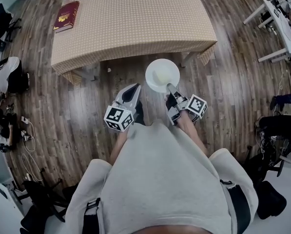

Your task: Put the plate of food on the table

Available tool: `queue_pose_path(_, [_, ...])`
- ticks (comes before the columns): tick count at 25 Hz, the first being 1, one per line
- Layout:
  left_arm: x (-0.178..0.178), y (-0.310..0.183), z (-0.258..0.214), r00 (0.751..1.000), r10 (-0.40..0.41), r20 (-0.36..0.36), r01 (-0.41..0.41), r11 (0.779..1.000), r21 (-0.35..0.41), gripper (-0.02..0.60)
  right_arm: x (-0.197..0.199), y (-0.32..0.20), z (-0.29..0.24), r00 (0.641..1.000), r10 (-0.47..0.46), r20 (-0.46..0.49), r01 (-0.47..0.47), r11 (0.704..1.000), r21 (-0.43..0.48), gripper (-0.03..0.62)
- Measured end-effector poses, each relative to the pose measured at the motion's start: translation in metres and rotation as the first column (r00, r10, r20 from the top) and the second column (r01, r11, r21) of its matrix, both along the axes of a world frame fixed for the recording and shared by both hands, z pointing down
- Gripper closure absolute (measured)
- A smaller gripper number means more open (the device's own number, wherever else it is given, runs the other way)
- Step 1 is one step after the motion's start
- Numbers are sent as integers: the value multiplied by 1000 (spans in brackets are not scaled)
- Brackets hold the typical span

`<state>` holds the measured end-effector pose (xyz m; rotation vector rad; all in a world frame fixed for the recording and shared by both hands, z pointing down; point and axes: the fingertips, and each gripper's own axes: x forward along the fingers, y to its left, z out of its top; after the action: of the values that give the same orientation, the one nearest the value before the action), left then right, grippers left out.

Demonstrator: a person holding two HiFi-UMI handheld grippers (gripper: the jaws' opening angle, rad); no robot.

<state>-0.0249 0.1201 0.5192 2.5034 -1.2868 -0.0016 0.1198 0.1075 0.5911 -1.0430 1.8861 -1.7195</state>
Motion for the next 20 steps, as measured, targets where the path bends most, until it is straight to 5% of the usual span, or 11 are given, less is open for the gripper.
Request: queue_pose_path(20, [-89,-189,-33,998,62,-10,-61,998,28,574,-85,-176,-27,998,62,-30,-63,998,-14,583])
